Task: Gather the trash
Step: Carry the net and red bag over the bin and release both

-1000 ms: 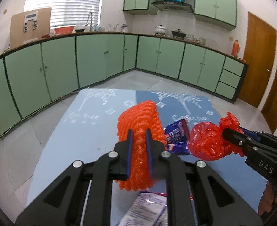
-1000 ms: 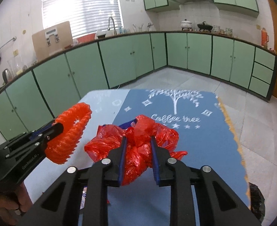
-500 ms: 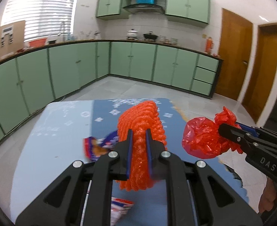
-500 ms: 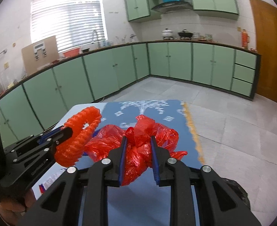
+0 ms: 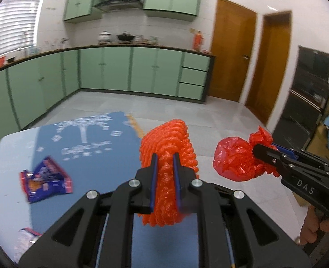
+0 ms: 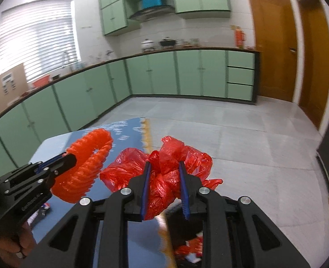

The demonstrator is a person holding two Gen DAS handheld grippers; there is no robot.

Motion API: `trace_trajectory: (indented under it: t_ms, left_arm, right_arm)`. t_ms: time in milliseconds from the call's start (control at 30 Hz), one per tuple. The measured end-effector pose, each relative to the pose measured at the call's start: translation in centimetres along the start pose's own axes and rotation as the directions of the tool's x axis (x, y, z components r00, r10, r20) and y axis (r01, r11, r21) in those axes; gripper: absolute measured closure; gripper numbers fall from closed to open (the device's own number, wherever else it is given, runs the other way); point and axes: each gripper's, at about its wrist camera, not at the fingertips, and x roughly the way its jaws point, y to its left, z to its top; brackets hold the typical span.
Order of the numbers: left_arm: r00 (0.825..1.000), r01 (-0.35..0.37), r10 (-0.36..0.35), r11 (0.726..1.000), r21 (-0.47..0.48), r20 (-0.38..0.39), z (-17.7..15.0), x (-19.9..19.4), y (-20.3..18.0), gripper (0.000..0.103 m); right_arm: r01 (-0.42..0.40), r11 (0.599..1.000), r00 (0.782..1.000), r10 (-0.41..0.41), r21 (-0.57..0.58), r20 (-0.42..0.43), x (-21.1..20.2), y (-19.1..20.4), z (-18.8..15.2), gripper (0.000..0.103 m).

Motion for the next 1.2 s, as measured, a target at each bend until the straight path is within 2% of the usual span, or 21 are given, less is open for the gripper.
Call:
trace_trajectory:
  t_ms: [300,567,667,767,933,1033,1200]
  left_arm:
    - [0.987,0.148,-0.142,0.985,0.083,-0.075,-1.1,4.2,-7.8,0.091]
    - [0.961,0.246,-0.228,0.963,0.108,-0.156,-2.2,8.3,-12.5,0.091]
    - [0.952,0.264,-0.24,0.958,0.114,-0.19,-2.9,9.4,-13.7,0.09]
    - [0.945,0.273,-0.241,0.954,0.126,-0.222,-3.6,10.1,-14.5,0.085]
    - [0.941,0.262,-0.225,0.957,0.124,-0.252,-4.5,10.7,-14.3,0.078]
    - [0.939,0.258,-0.222,0.96,0.11,-0.262,-4.5,10.8,-14.0,0.069]
    - [0.944,0.238,-0.205,0.966,0.102,-0.258,-4.4,10.6,-13.5,0.068]
  right_arm:
    - [0.146,0.986,0.989,-0.144,0.077,-0.025,-1.9,-8.1,-2.6,0.079]
    - [0.216,0.969,0.976,-0.211,0.123,-0.056,-3.0,-13.2,-4.6,0.079]
    - [0.234,0.963,0.972,-0.226,0.137,-0.068,-3.2,-14.5,-5.1,0.079]
    - [0.242,0.959,0.969,-0.233,0.15,-0.079,-3.1,-15.4,-5.6,0.079]
    - [0.242,0.957,0.968,-0.227,0.161,-0.108,-2.0,-15.6,-6.3,0.079]
    - [0.238,0.957,0.968,-0.219,0.166,-0.122,-1.6,-15.8,-6.8,0.079]
    - [0.232,0.959,0.968,-0.211,0.162,-0.136,-0.9,-15.5,-6.9,0.079]
